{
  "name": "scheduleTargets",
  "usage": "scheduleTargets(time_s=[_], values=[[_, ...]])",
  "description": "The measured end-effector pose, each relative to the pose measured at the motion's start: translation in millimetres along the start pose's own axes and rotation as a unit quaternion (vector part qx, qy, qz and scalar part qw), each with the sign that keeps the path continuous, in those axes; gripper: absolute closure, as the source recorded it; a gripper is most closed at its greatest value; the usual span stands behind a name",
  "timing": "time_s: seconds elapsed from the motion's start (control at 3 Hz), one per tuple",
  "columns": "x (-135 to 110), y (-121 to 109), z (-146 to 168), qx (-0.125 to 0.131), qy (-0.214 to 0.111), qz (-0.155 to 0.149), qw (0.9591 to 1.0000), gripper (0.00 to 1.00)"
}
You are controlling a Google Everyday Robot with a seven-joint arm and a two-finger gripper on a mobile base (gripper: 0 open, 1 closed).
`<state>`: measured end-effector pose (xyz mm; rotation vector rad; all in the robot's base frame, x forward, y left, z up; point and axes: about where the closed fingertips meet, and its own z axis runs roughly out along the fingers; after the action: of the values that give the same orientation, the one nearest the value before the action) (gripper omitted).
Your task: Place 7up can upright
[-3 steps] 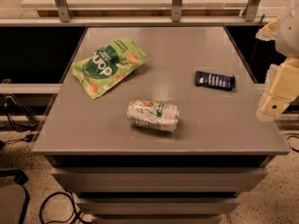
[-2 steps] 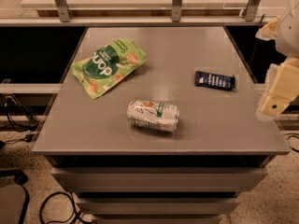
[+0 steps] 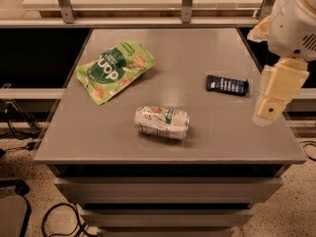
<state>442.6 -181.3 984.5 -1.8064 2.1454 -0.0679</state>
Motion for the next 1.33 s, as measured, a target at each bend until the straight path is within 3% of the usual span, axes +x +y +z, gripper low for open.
scheduleTargets(time_s=[0.67,1.33], values=[[-50.2,27.8,27.0,-0.036,0.013,-0.029,0.9989,0.00],[-89.8,54.2,68.3,-0.061,0.021,-0.011,0.9979,0.00]])
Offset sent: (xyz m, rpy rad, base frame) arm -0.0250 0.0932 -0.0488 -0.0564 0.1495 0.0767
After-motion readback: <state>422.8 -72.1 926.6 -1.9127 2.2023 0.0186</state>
